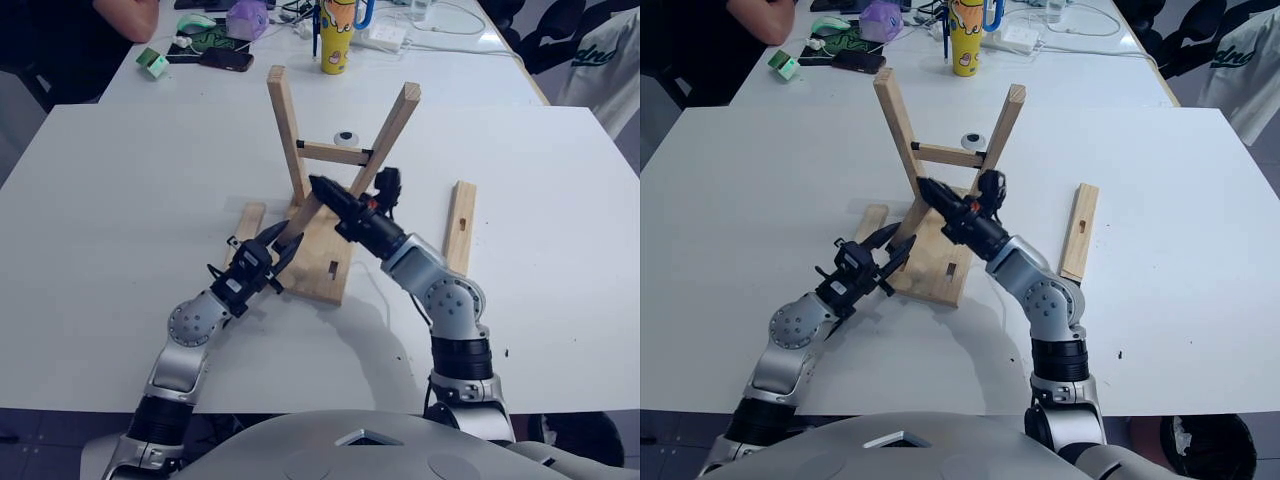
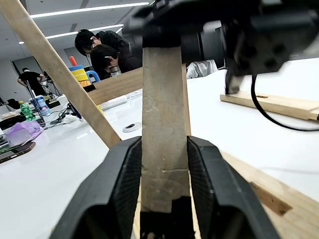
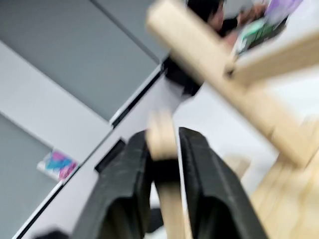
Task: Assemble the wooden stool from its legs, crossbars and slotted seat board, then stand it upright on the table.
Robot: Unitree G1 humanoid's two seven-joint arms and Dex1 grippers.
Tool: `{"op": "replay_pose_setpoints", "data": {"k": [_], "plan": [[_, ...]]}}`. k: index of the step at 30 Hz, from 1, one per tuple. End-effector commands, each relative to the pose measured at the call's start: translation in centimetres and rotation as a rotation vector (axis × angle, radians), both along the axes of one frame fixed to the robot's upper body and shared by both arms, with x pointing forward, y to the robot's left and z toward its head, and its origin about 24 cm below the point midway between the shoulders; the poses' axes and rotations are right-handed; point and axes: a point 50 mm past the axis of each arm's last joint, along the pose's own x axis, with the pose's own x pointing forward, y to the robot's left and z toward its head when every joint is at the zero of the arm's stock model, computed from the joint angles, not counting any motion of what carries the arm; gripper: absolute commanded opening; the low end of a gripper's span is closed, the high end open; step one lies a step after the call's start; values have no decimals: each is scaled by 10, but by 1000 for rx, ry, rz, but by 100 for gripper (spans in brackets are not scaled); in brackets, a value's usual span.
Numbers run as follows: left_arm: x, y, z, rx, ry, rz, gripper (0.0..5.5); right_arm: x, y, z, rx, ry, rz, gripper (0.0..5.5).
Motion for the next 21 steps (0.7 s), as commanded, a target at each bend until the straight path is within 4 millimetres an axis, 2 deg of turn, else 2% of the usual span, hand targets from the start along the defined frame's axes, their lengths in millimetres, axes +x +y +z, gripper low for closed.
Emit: {"op": "replay_pose_setpoints", "data": {"k": [1, 6, 15, 21], "plan": [[1, 0, 2, -1, -15, 1, 134, 3, -5, -4, -9, 15, -34, 163], [0, 2, 0, 7, -8, -1, 134, 7, -8, -3, -12, 6, -67, 224], [-1, 4, -1, 15, 0, 0, 134, 9, -12, 3, 7, -23, -105, 224], [-1, 5, -1, 19, 1, 2, 134, 8, -12, 4, 17, -19, -102, 155]]}}
